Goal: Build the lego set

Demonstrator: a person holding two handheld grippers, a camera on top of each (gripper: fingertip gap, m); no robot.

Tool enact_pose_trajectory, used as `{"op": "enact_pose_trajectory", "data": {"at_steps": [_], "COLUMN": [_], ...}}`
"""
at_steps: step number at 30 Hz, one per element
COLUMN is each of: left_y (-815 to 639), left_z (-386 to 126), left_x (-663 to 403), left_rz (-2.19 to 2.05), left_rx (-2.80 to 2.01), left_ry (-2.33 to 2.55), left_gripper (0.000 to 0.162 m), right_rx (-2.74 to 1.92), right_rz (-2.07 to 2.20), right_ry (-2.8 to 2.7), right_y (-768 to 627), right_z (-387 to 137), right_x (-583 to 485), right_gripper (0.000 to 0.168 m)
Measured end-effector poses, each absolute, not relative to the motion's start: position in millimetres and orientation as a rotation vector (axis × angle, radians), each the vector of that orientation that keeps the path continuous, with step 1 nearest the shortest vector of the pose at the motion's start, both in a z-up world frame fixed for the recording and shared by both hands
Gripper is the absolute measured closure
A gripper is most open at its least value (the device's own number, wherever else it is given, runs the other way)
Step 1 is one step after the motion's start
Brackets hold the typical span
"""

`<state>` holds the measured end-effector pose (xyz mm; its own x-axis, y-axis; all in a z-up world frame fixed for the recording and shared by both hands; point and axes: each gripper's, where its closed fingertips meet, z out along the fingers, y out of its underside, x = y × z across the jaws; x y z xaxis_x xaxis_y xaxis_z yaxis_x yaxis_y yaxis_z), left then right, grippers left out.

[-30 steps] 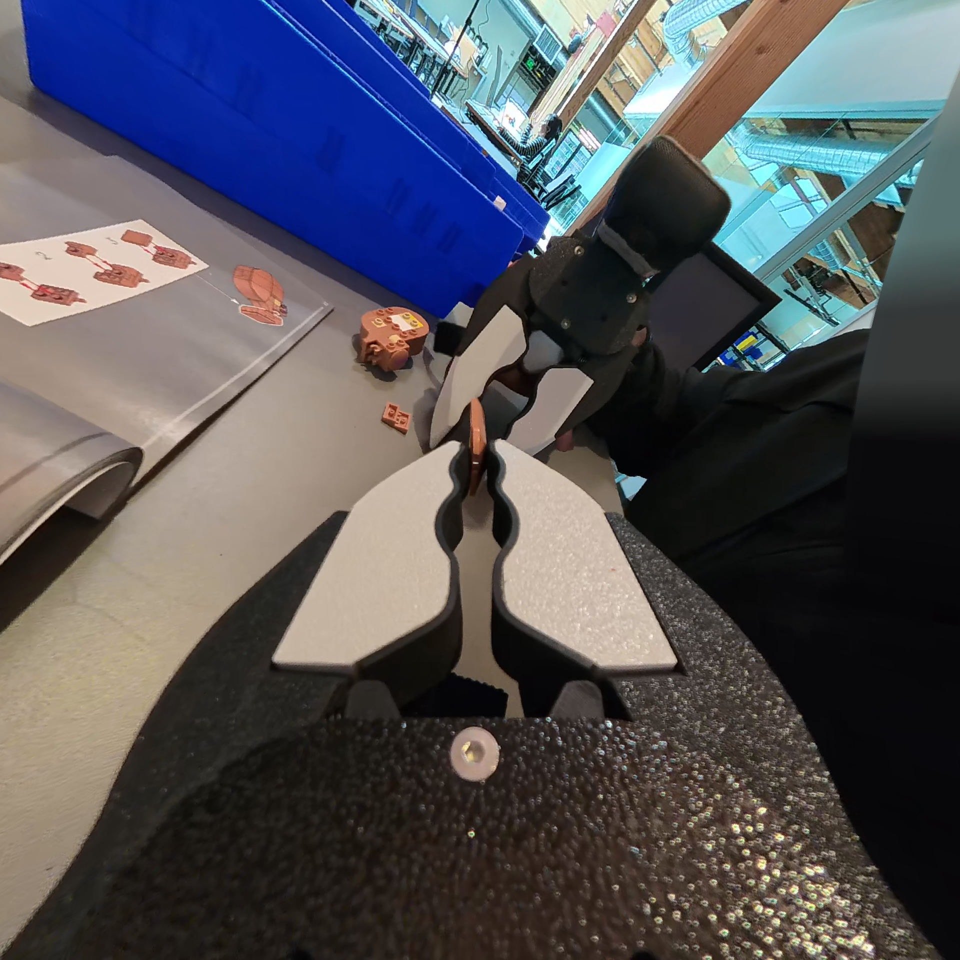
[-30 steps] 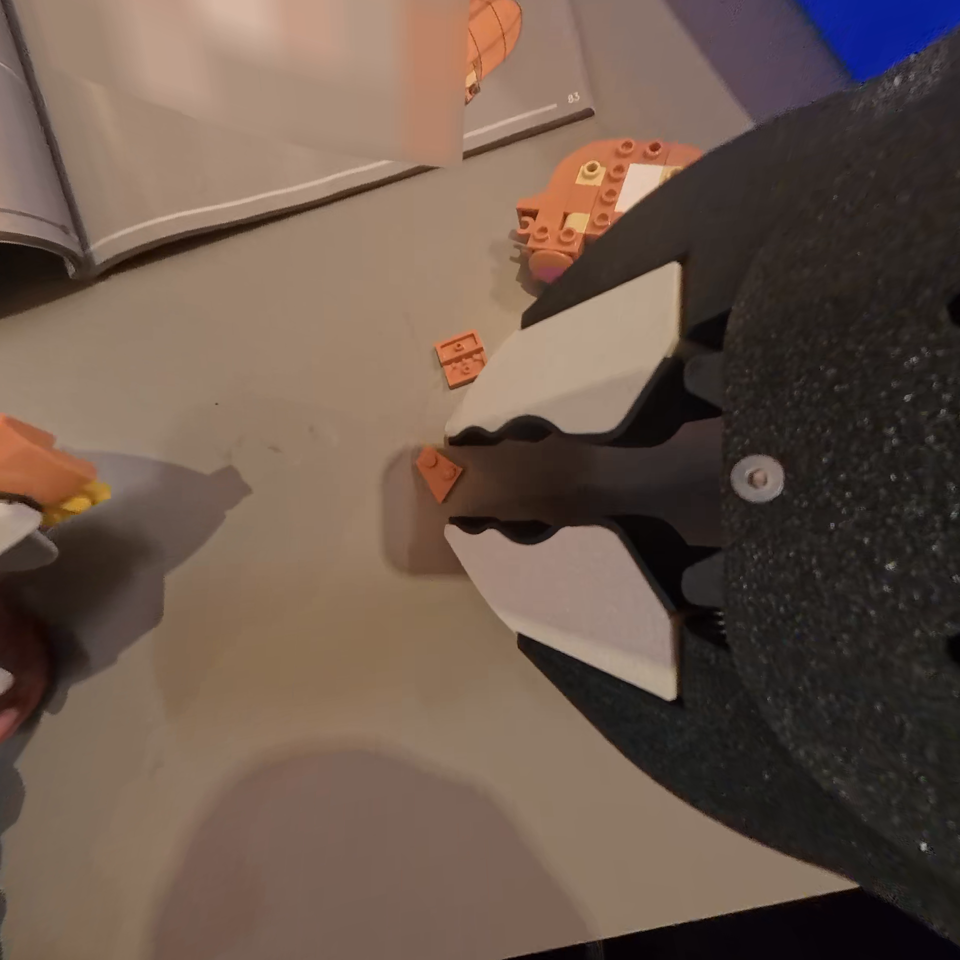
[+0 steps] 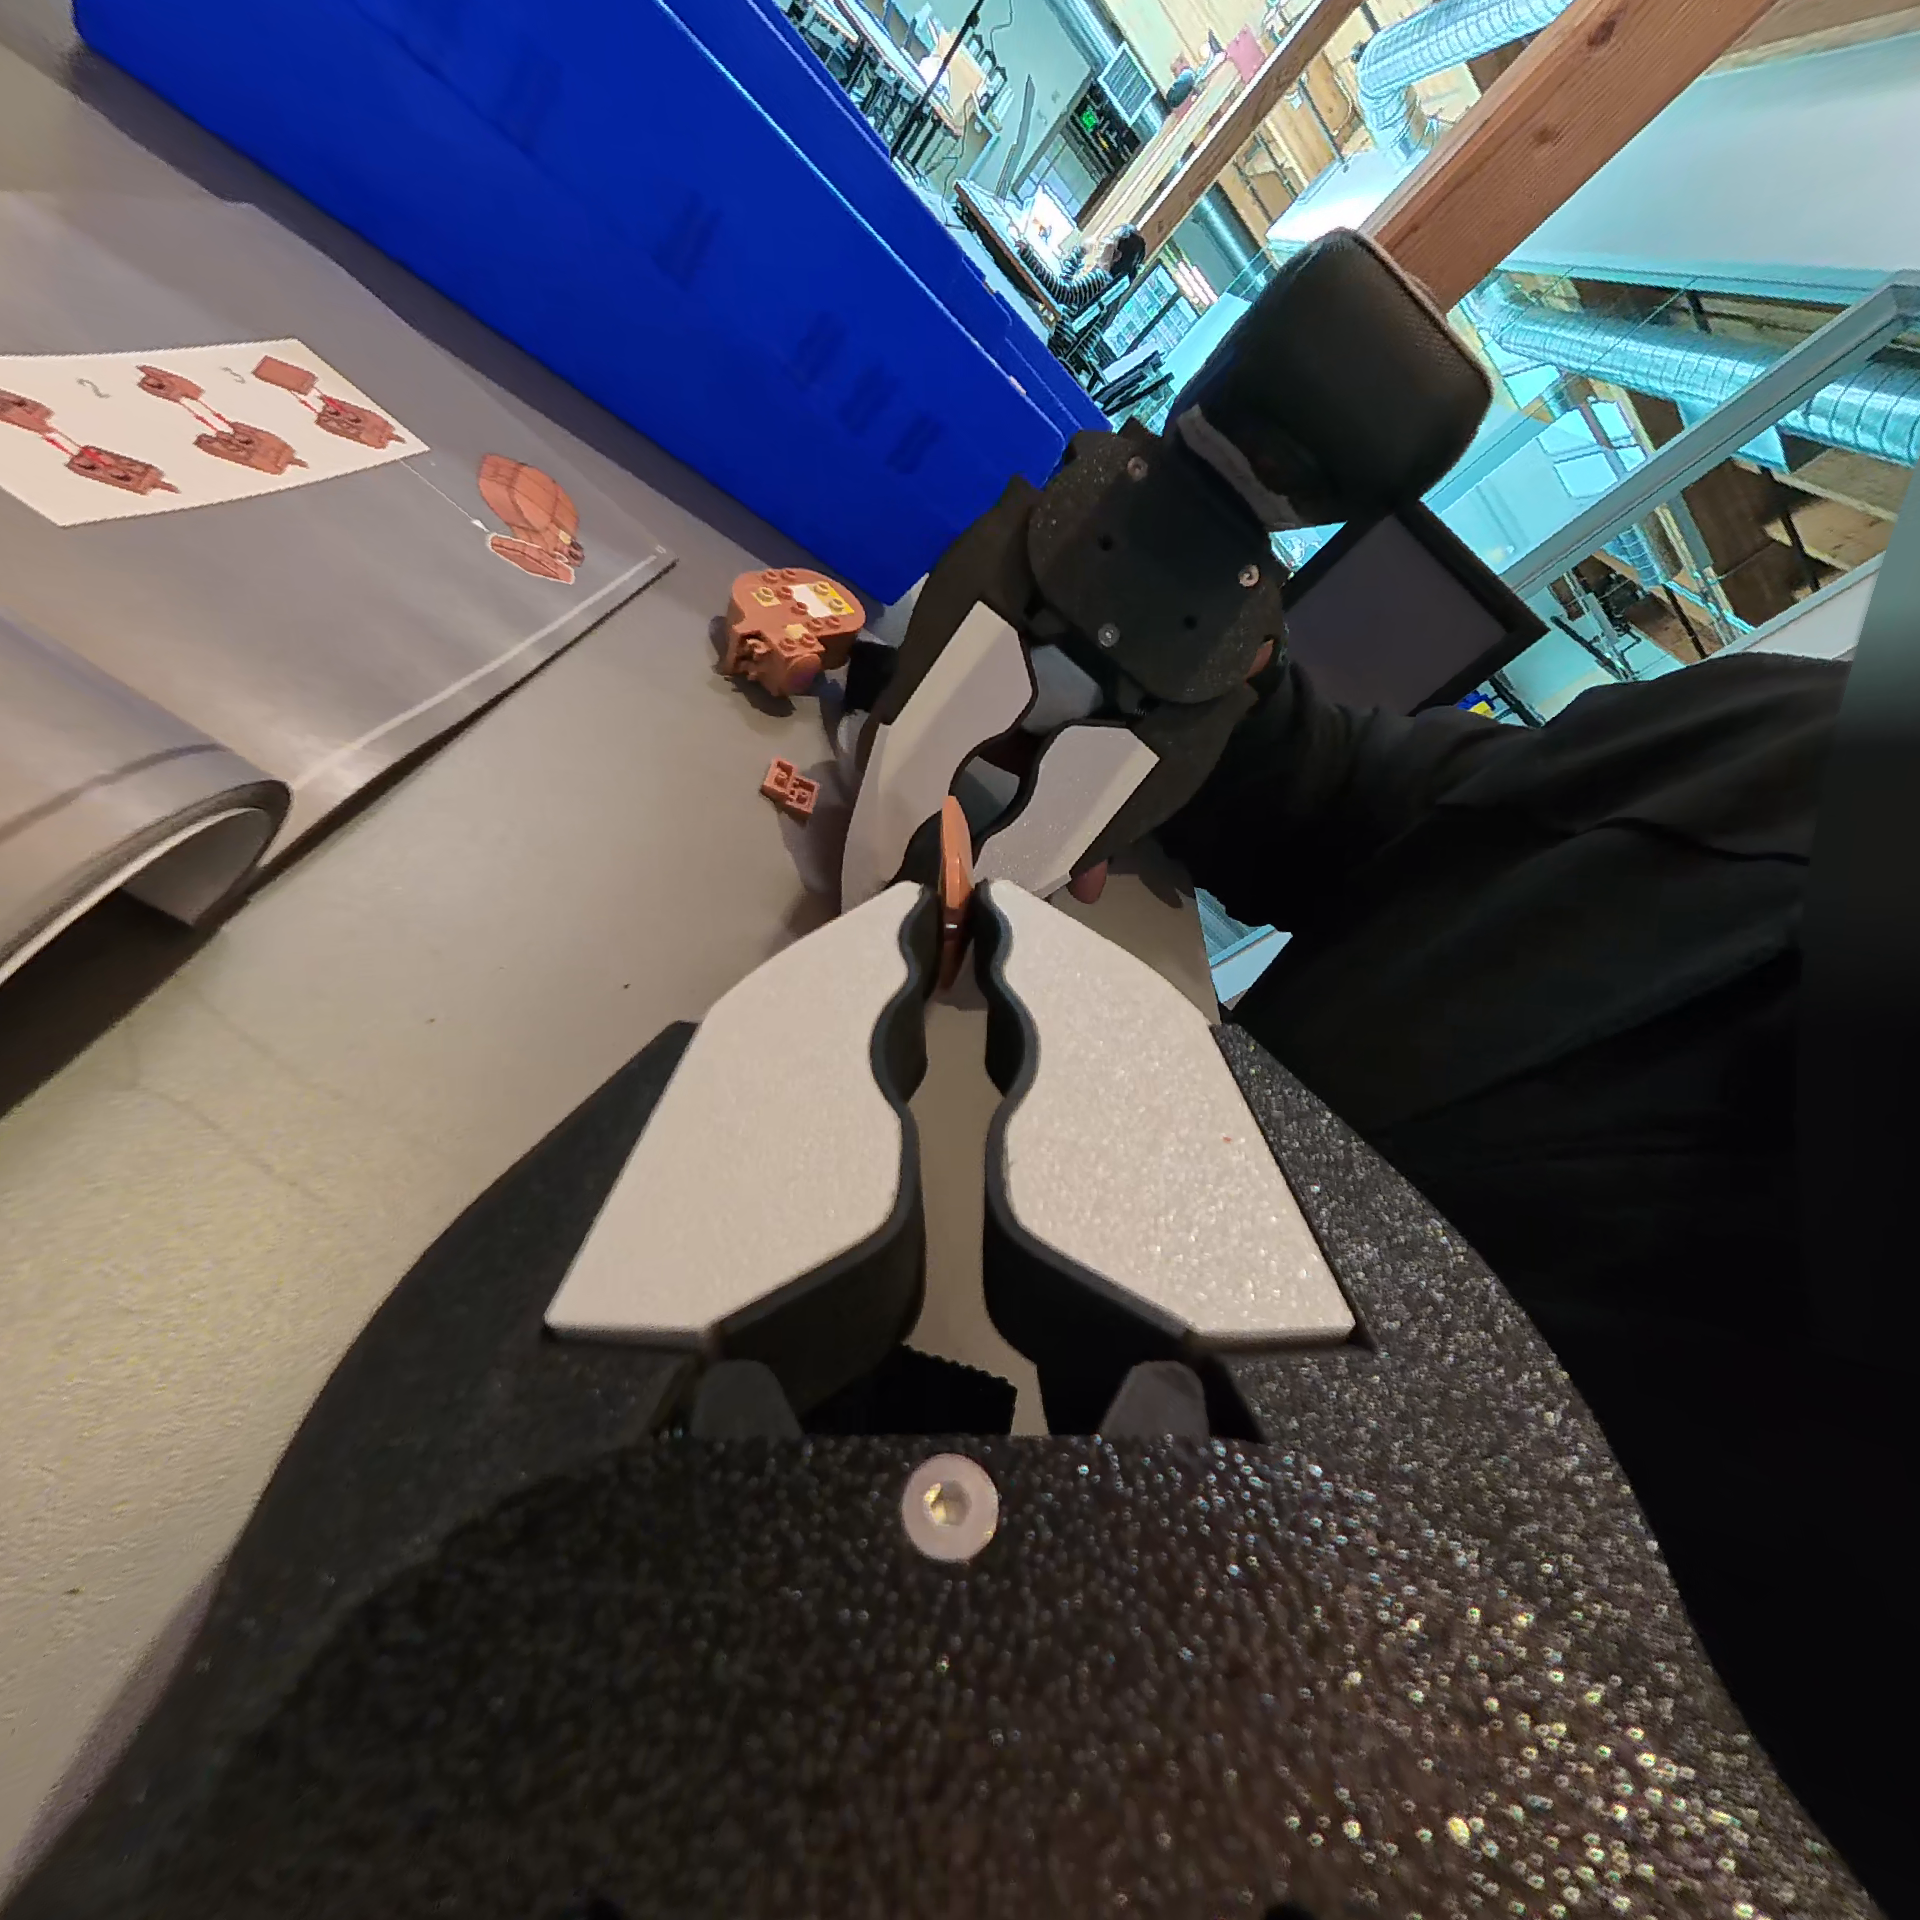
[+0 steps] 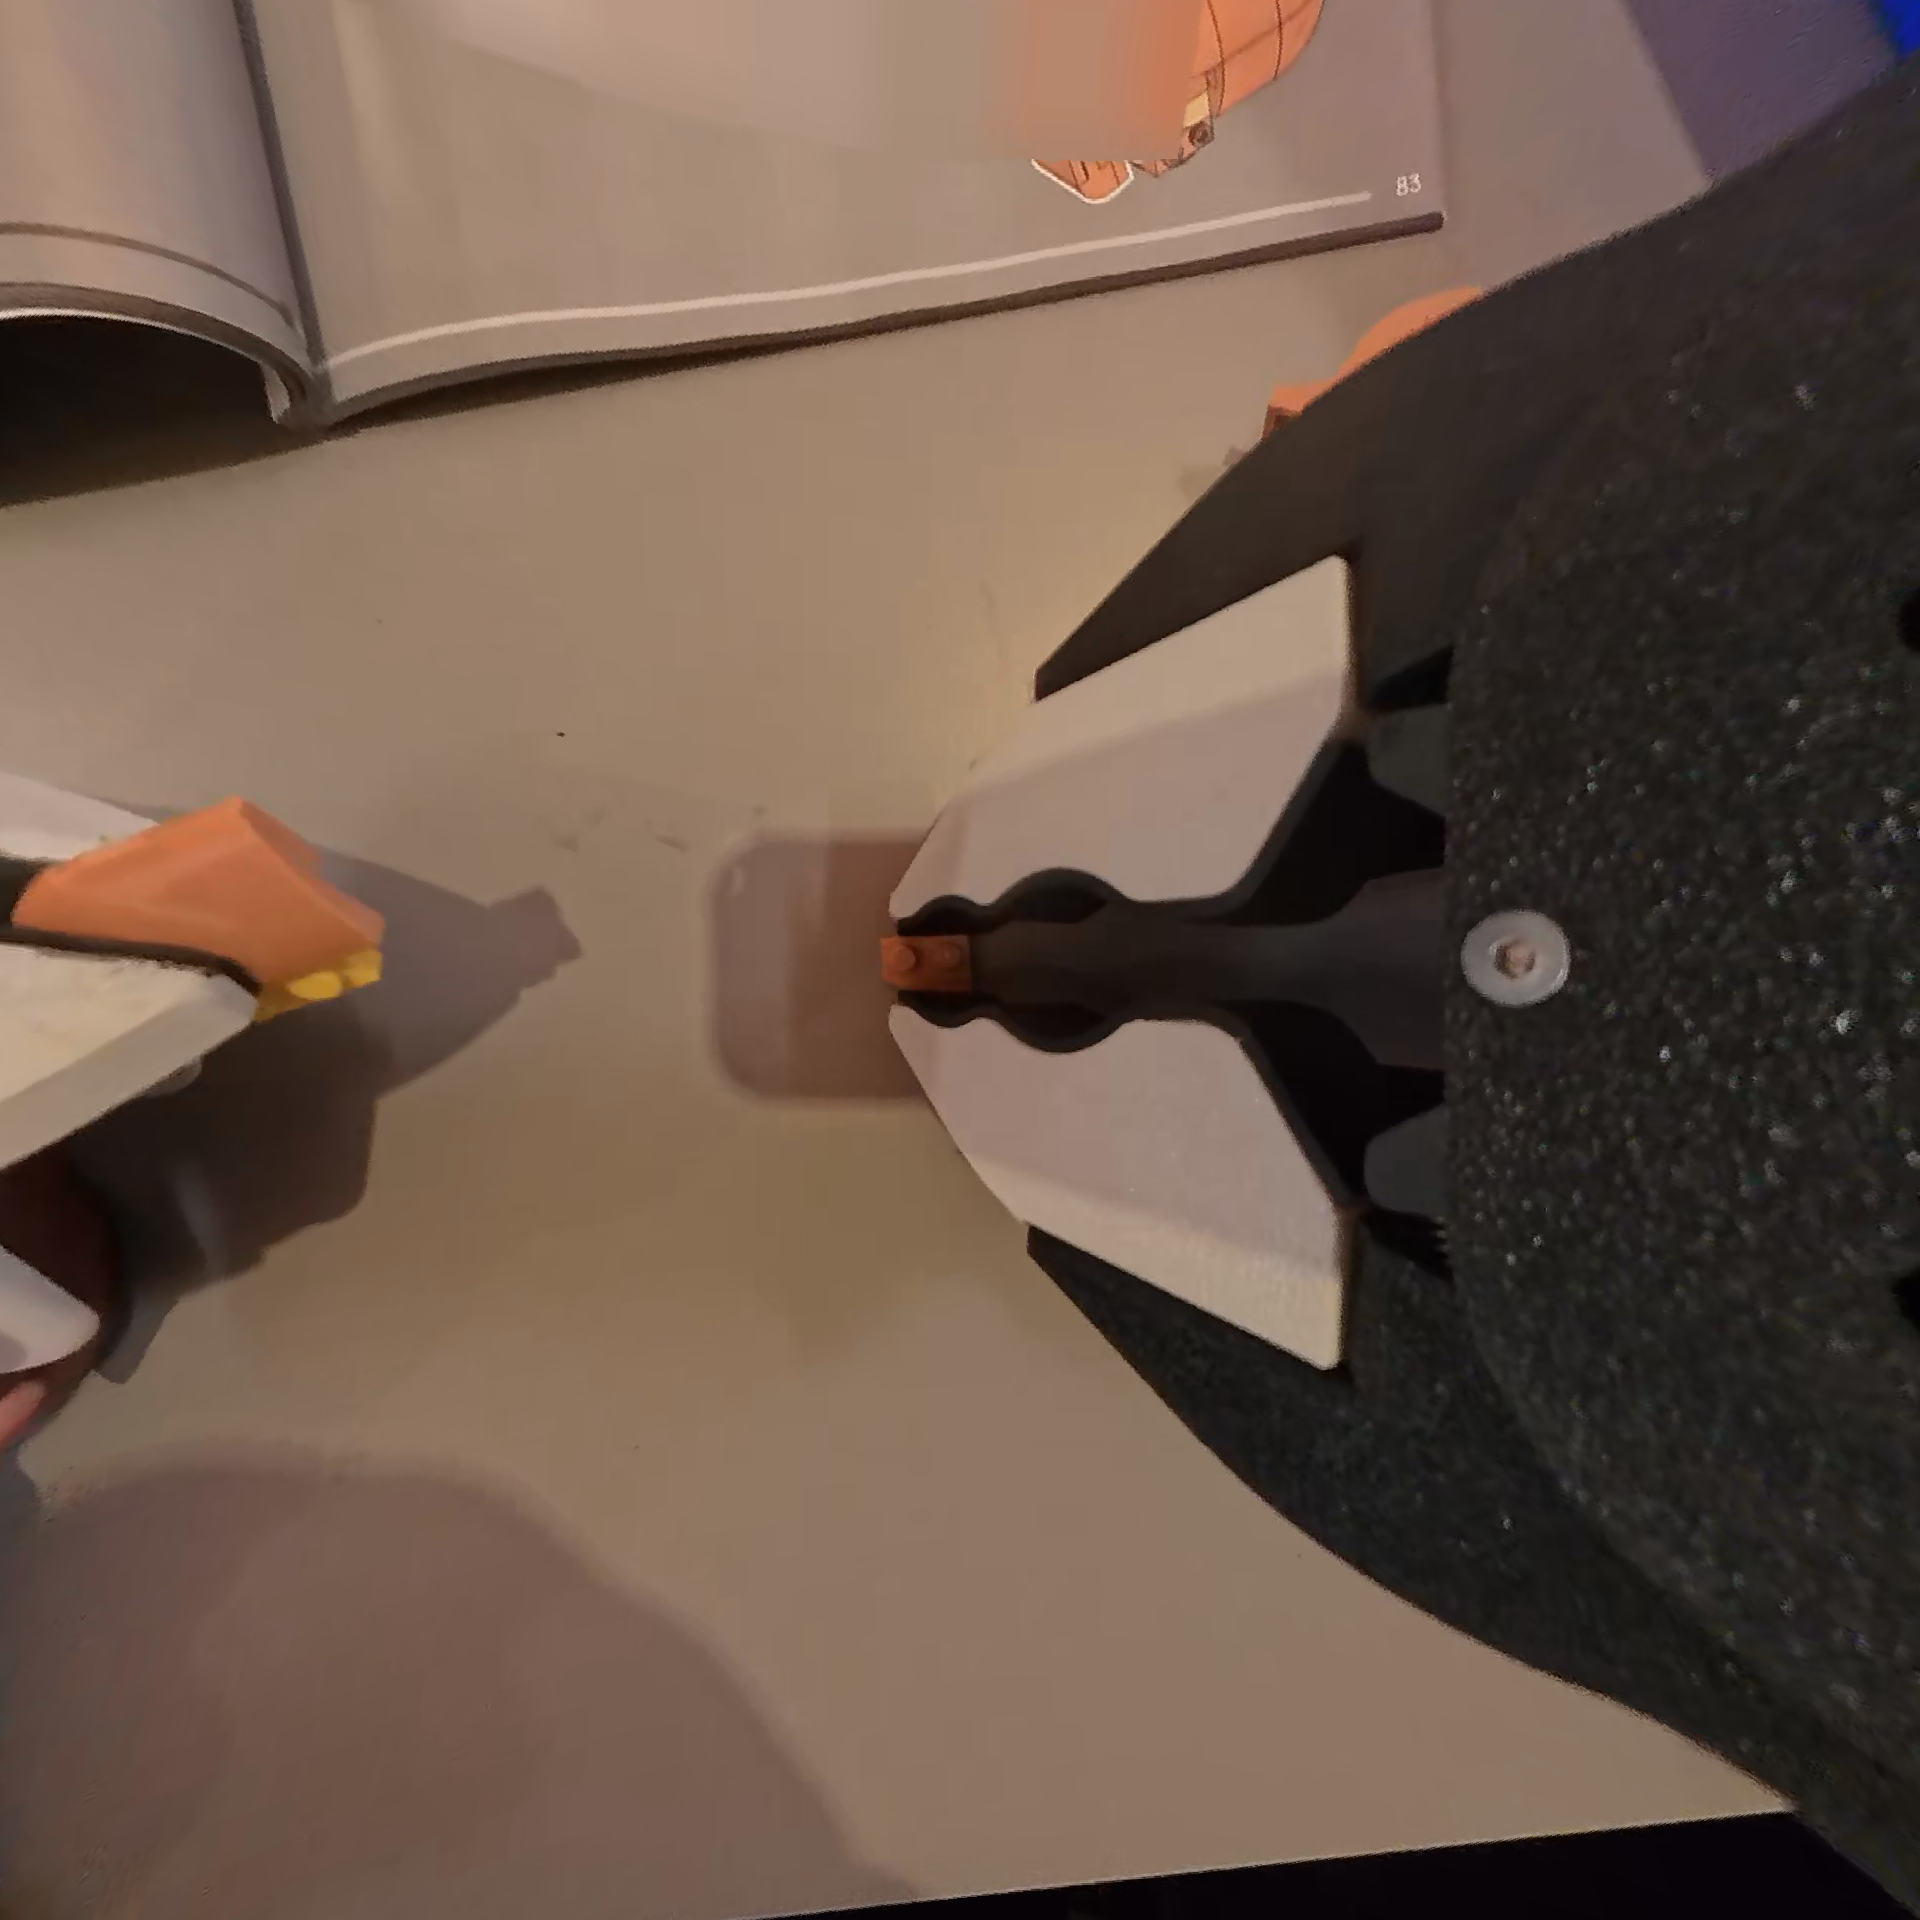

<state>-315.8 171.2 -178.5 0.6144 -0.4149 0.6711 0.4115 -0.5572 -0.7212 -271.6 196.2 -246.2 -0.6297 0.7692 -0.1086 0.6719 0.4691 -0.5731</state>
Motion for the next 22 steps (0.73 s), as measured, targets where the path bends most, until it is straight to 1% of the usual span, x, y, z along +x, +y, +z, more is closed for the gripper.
{"op": "enact_pose_trajectory", "data": {"at_steps": [3, 4, 13, 15, 16, 22], "left_y": [171.6, 171.7, 172.1, 172.0, 172.0, 172.1], "left_z": [-179.0, -178.9, -179.2, -179.1, -179.2, -179.2], "left_x": [-316.3, -316.6, -318.0, -318.0, -318.0, -318.4], "left_rz": [-1.073, -1.073, -1.069, -1.069, -1.069, -1.069], "left_rx": [-1.876, -1.876, -1.876, -1.876, -1.876, -1.875], "left_ry": [-0.001, -0.003, -0.009, -0.009, -0.009, -0.012], "left_gripper": [0.157, 0.157, 0.157, 0.157, 0.157, 0.157], "right_rx": [-1.255, -1.249, -1.244, -1.243, -1.241, -1.255], "right_rz": [0.885, 0.898, 0.902, 0.911, 0.918, 0.965], "right_ry": [-2.537, -2.527, -2.512, -2.5, -2.492, -2.432], "right_y": [196.8, 196.5, 198.4, 199.1, 199.4, 204.0], "right_z": [-245.5, -243.8, -243.5, -241.9, -240.5, -233.0], "right_x": [-272.4, -273.1, -272.1, -272.8, -273.1, -273.8], "right_gripper": [0.159, 0.162, 0.163, 0.164, 0.168, 0.168]}}
